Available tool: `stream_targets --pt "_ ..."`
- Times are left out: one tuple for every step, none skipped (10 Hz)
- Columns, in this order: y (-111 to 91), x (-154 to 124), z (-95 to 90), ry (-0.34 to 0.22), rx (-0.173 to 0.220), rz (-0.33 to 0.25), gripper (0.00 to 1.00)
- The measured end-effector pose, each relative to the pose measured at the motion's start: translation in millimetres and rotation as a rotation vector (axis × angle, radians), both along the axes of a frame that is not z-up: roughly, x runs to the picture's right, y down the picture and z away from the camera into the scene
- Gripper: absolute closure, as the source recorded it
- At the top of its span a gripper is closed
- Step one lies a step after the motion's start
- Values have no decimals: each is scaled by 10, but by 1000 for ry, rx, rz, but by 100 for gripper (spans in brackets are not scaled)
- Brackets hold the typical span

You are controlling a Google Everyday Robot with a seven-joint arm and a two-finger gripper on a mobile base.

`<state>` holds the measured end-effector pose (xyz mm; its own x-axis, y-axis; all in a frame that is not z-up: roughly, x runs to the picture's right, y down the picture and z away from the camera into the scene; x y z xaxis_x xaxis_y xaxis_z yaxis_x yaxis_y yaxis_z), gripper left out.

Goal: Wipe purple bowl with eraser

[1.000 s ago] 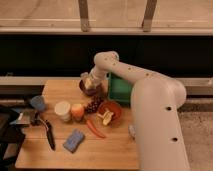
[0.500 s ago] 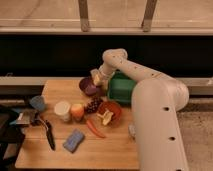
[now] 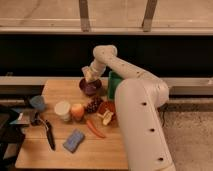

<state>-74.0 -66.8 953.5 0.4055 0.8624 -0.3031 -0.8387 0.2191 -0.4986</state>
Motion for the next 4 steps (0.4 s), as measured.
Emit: stream_targets --pt "82 -74 -80 -13 -1 -17 100" --pt "203 -101 -172 -14 -7 -31 100" --pt "298 -54 -249 -6 -12 -36 100" --pt "379 54 -314 13 -17 -31 100"
